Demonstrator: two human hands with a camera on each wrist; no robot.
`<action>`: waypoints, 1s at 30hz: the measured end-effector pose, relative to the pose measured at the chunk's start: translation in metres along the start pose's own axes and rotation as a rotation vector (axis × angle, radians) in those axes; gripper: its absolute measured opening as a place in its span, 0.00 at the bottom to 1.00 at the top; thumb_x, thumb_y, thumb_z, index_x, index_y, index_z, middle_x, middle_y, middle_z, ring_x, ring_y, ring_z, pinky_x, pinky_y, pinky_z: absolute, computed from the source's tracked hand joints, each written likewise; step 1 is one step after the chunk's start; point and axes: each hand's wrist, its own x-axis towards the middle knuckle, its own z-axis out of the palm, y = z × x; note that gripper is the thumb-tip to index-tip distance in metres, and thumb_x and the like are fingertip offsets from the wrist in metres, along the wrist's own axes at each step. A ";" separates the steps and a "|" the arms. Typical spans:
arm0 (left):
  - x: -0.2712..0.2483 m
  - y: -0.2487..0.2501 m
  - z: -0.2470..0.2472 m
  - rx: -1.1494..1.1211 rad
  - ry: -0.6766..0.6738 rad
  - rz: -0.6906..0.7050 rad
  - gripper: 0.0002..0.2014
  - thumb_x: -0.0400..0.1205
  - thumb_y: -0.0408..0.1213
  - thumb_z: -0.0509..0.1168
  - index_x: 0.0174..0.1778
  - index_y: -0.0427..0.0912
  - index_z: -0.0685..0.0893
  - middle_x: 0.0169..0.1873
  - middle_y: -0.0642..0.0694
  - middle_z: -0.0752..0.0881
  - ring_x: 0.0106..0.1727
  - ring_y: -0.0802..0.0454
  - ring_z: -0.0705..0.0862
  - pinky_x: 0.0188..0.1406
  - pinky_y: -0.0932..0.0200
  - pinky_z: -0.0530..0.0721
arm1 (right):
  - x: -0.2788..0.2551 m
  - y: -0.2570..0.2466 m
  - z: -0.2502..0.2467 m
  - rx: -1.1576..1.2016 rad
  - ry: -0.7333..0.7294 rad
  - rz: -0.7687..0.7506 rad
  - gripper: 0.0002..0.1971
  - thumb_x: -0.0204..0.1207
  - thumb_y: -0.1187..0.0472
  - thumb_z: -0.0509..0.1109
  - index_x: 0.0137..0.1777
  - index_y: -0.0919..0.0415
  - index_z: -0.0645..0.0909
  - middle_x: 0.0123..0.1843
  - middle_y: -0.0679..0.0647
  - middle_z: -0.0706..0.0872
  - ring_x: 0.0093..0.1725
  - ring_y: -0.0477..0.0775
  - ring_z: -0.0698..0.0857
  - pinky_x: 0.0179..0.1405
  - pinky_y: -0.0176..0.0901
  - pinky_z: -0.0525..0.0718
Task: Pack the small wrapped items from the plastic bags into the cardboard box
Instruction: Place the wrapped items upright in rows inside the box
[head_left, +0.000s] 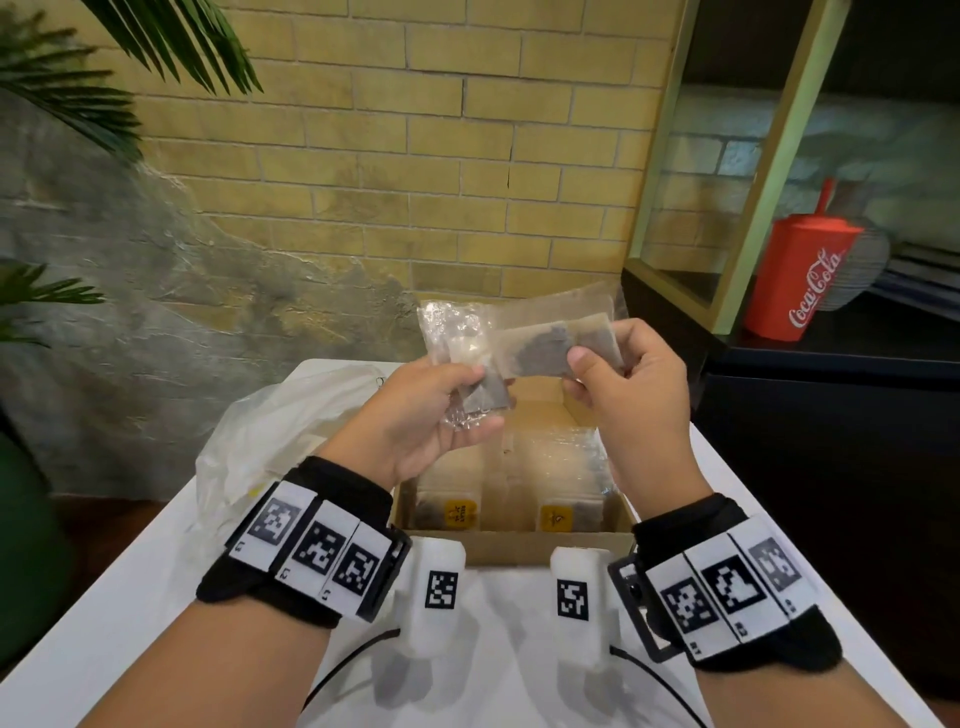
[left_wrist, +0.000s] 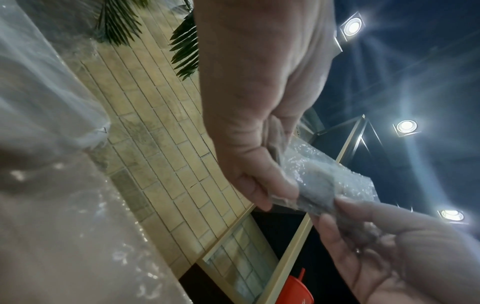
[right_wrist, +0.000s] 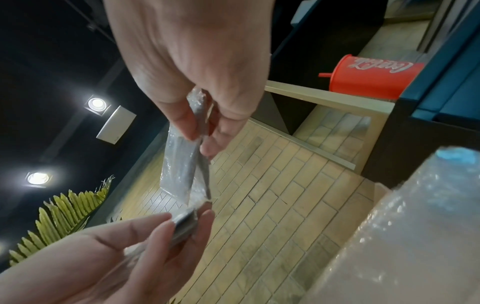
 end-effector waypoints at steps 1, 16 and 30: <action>0.000 0.000 0.000 -0.042 0.001 0.002 0.17 0.84 0.28 0.58 0.68 0.26 0.72 0.61 0.29 0.82 0.46 0.44 0.89 0.28 0.58 0.88 | 0.000 0.000 0.000 0.031 -0.008 0.025 0.10 0.75 0.70 0.68 0.38 0.54 0.78 0.39 0.50 0.83 0.43 0.52 0.84 0.39 0.39 0.87; 0.003 -0.002 0.000 -0.086 0.129 0.237 0.04 0.76 0.28 0.68 0.44 0.39 0.83 0.31 0.49 0.86 0.31 0.56 0.85 0.25 0.67 0.82 | -0.004 0.007 0.009 0.111 -0.212 0.254 0.12 0.73 0.71 0.70 0.45 0.51 0.80 0.44 0.52 0.86 0.44 0.48 0.85 0.39 0.36 0.87; 0.000 -0.007 0.005 0.129 0.087 0.377 0.18 0.74 0.25 0.70 0.60 0.35 0.81 0.45 0.40 0.89 0.41 0.47 0.89 0.31 0.58 0.86 | -0.006 0.009 0.007 0.091 -0.337 0.311 0.12 0.74 0.69 0.71 0.52 0.52 0.81 0.47 0.53 0.88 0.42 0.45 0.88 0.35 0.32 0.85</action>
